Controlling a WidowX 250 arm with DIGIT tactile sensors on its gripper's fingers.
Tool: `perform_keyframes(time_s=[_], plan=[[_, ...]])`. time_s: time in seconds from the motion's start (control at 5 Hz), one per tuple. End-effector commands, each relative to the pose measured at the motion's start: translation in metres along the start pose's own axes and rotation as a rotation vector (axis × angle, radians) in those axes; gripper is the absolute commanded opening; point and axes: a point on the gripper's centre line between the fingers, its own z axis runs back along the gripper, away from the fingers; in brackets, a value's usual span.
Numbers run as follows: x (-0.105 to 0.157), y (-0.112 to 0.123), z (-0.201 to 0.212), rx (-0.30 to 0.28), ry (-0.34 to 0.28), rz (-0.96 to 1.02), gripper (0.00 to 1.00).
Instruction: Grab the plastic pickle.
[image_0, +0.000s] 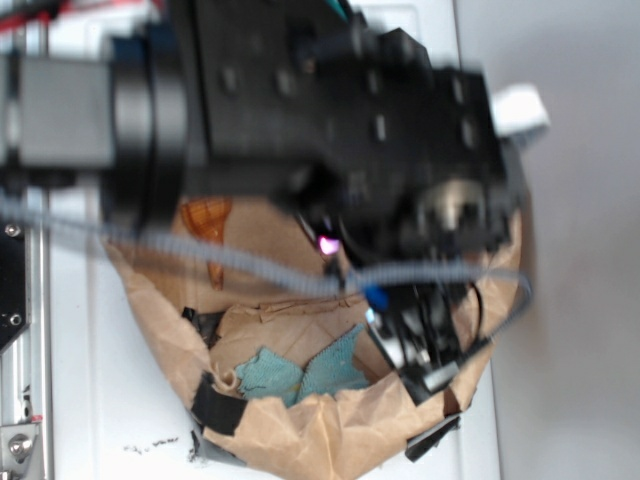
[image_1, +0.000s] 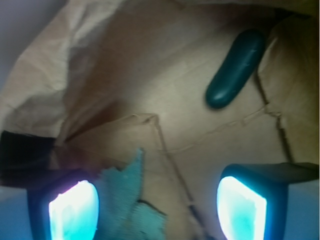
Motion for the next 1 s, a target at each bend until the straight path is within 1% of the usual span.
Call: perform_keyframes(time_s=[0.0,0.2,0.4,0.6,0.8], plan=[[0.003,0.038,0.030,-0.054,-0.090,-0.107,1.00],[0.009,0.037,0.004,-0.051,-0.141,-0.086,1.00],[0.016,0.029,-0.026,-0.057,-0.217,-0.056,1.00],[0.020,0.019,-0.045,-0.074,-0.262,-0.024,1.00],[0.027,0.013,-0.050,-0.067,-0.271,0.015,1.00]])
